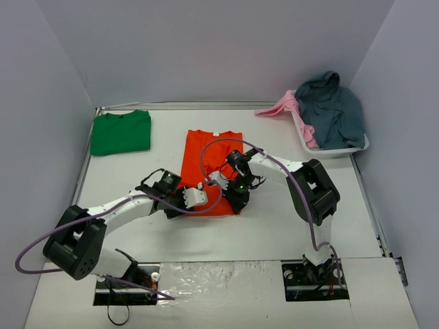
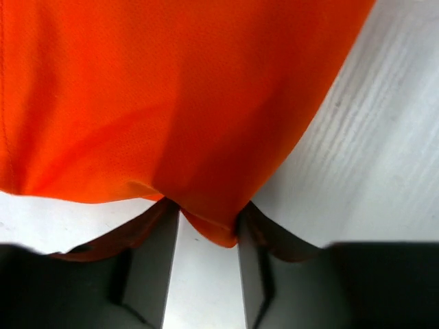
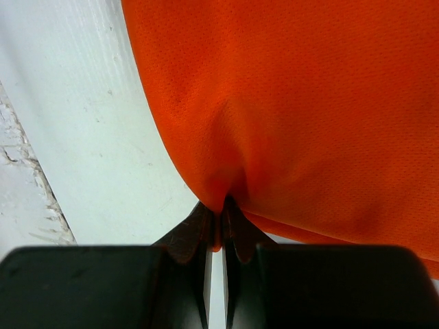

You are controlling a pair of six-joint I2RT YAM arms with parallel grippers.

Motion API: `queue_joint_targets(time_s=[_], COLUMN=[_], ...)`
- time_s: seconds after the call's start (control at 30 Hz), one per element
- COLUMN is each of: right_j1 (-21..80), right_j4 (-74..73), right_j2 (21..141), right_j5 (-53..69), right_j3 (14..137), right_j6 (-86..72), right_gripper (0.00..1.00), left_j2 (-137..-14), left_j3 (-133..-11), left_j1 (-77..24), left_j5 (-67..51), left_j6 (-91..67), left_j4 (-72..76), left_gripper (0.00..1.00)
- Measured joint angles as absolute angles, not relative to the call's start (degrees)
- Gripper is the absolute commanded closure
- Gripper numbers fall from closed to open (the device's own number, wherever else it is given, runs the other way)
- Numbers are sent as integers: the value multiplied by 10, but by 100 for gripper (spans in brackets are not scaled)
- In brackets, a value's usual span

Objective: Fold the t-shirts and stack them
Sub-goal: Grab one side of the 2/3 rectangular tshirt with both arms

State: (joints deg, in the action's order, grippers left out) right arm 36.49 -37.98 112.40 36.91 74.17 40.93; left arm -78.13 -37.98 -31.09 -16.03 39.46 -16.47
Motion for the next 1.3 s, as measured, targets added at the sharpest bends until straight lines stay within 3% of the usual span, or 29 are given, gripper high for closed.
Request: queue_joint_targets(time_s=[0.03, 0.13, 0.43, 1.03, 1.13, 1.17, 1.3], right_j1=[365, 365, 365, 384, 387, 387, 387], right_j4=[-380, -381, -387, -466, -474, -477, -483], right_j2=[1124, 1124, 1124, 1055, 1044, 1043, 1043], right_j5=[369, 369, 369, 372, 374, 374, 373], right_j3=[742, 742, 742, 734, 733, 733, 727], right_j6=[409, 410, 412, 432, 436, 437, 442], right_gripper=[100, 100, 100, 100, 100, 100, 100], left_j2=[-790, -809, -813, -793, -797, -798, -800], left_j3=[-387, -399, -413, -514, -515, -515, -515], left_j1=[-311, -311, -311, -311, -311, -311, -311], left_j5=[-161, -162, -172, -284, -297, -300, -302], left_j6=[394, 394, 407, 479, 481, 482, 482], left_j4=[-165, -164, -206, -479, -498, -504, -525], left_gripper=[79, 97, 98, 97, 78, 65, 50])
